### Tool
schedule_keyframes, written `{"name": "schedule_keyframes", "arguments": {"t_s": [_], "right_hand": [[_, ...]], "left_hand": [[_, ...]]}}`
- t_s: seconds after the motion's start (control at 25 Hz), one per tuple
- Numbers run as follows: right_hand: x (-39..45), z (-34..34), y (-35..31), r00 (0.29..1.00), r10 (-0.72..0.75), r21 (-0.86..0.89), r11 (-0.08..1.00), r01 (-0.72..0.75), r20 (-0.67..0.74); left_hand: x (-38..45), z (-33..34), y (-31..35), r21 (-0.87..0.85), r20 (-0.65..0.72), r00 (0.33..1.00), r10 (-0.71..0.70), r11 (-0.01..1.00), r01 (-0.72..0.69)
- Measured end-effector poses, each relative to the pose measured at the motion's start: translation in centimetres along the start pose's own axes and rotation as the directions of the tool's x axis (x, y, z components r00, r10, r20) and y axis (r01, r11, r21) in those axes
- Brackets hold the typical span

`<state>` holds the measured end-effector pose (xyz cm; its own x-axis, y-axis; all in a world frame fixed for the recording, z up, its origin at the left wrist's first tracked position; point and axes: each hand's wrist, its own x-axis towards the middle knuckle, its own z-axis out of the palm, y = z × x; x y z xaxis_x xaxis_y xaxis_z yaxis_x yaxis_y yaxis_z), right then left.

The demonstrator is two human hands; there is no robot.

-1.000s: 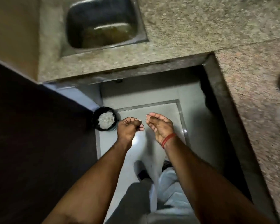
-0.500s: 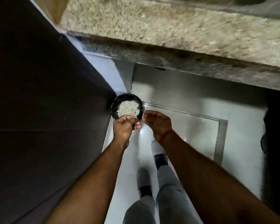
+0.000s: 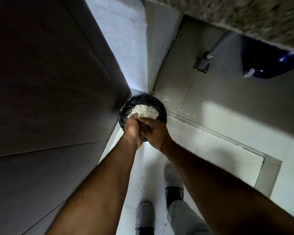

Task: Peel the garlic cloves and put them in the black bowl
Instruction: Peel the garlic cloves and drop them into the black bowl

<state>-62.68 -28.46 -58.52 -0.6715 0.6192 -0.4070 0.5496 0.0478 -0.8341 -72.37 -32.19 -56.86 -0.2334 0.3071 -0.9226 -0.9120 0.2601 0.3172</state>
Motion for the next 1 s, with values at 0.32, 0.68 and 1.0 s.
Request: {"name": "schedule_keyframes", "arguments": {"t_s": [0.32,0.68,1.0], "right_hand": [[-1.3,0.3,0.2,0.936,-0.113,-0.443,0.858,0.262,0.335],[-5.9,-5.0,-4.7,0.976,0.087,-0.583,0.811,0.048,0.202],[-25.6,-15.4,-14.1,0.989,0.144,-0.431,0.892,-0.139,-0.022]], "left_hand": [[-0.6,-2.4,-0.2,-0.143,0.107,0.994,-0.015,0.989,0.030],[-8.7,-0.1,0.6,0.087,-0.006,0.999,0.051,0.995,-0.050],[-31.3,6.9,-2.6,0.438,0.204,0.979,-0.006,0.895,-0.086]]}}
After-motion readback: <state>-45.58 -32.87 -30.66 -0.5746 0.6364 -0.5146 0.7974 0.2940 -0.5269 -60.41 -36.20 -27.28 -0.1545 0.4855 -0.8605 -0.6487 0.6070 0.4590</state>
